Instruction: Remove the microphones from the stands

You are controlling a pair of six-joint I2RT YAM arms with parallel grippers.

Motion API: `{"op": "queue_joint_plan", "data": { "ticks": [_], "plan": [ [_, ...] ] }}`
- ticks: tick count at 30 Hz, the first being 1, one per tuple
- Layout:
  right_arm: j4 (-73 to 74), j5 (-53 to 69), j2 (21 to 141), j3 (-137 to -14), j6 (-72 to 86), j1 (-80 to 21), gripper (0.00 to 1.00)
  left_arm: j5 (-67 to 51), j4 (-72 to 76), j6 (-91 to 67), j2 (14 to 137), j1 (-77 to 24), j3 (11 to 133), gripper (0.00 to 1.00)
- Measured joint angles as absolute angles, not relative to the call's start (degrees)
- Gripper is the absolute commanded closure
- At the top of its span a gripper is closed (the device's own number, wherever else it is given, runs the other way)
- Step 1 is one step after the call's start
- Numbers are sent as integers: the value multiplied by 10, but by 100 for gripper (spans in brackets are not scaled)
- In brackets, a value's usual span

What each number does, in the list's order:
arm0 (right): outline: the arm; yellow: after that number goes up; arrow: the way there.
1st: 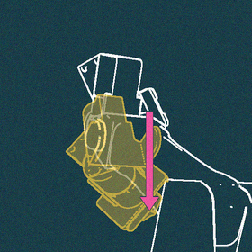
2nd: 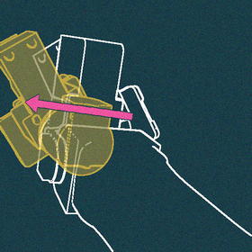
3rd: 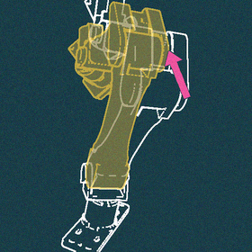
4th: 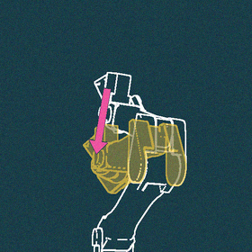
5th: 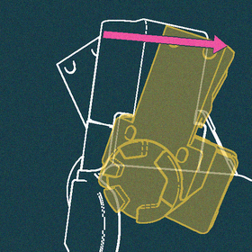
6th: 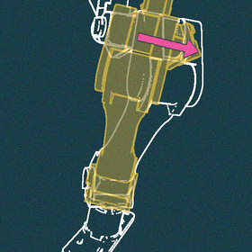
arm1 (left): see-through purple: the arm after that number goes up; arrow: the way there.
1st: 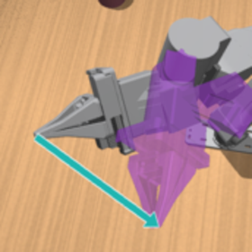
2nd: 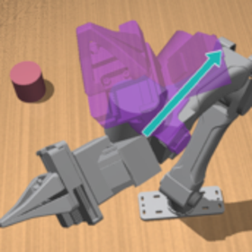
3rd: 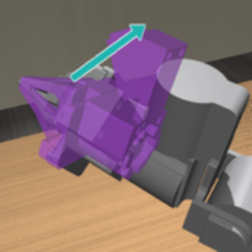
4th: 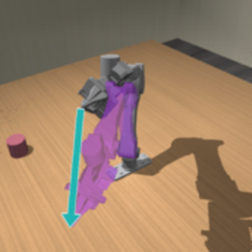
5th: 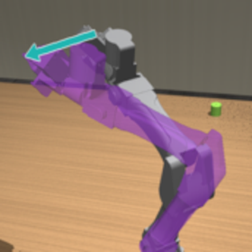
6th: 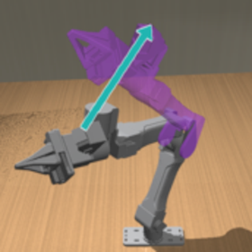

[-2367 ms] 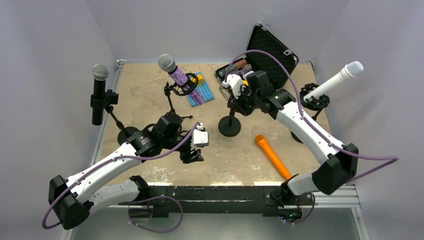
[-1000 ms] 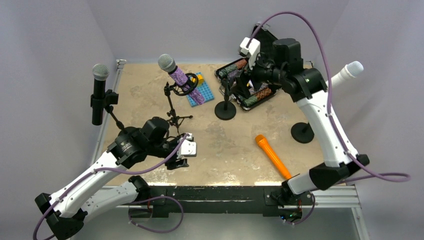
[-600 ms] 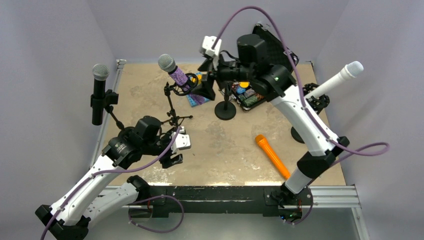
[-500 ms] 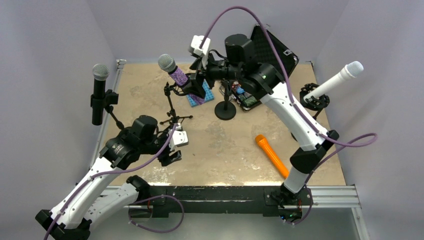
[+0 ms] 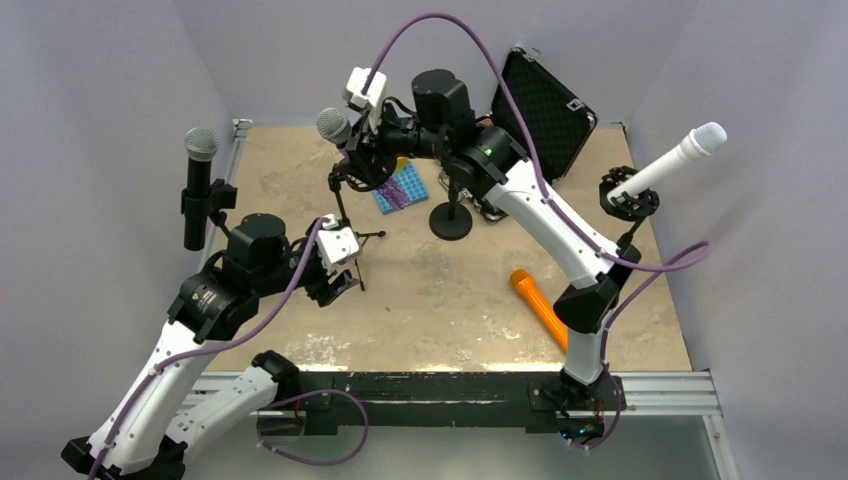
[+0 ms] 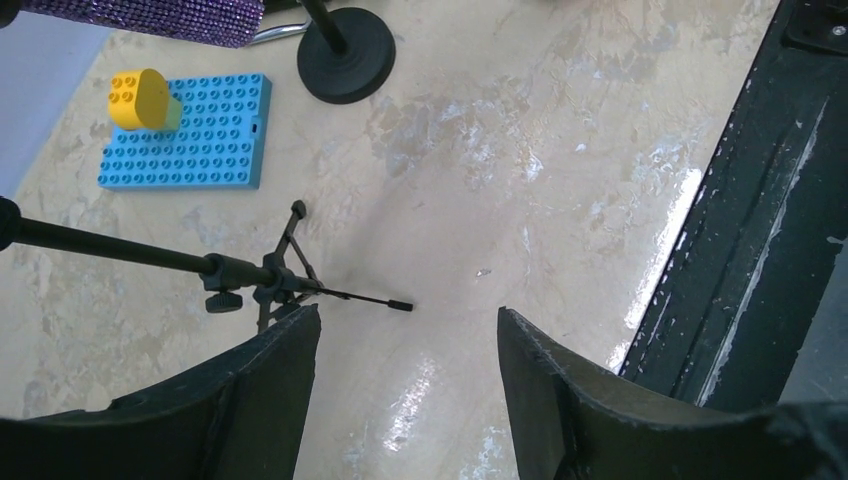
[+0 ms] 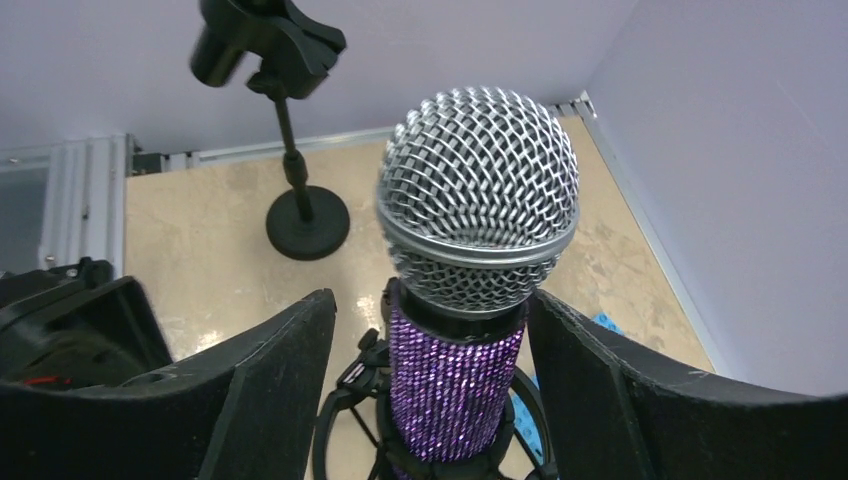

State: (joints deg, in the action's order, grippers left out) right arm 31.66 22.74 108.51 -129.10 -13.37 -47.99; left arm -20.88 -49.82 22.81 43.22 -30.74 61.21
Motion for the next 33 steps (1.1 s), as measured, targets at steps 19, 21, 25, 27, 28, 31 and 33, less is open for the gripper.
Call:
{"op": "queue_joint_plan", "data": {
  "ticks": [19, 21, 25, 27, 28, 31, 33],
  "plan": [
    [353, 290, 1012, -1202, -141, -475, 98, -306, -505, 192, 507, -270, 820, 33],
    [351, 336, 965, -1156, -139, -465, 99, -344, -510, 204, 534, -270, 889, 33],
    [343, 420, 889, -1077, -140, -438, 97, -397, -526, 221, 548, -270, 944, 30],
    [338, 465, 866, -1052, -140, -423, 98, -413, -532, 221, 541, -270, 938, 30],
    [335, 492, 859, -1044, -140, -416, 98, -419, -531, 218, 534, -270, 929, 30],
    [331, 573, 855, -1033, -150, -394, 97, -440, -522, 194, 514, -270, 885, 30],
    [331, 605, 855, -1027, -162, -386, 97, -456, -498, 165, 509, -270, 851, 31]
  ]
}}
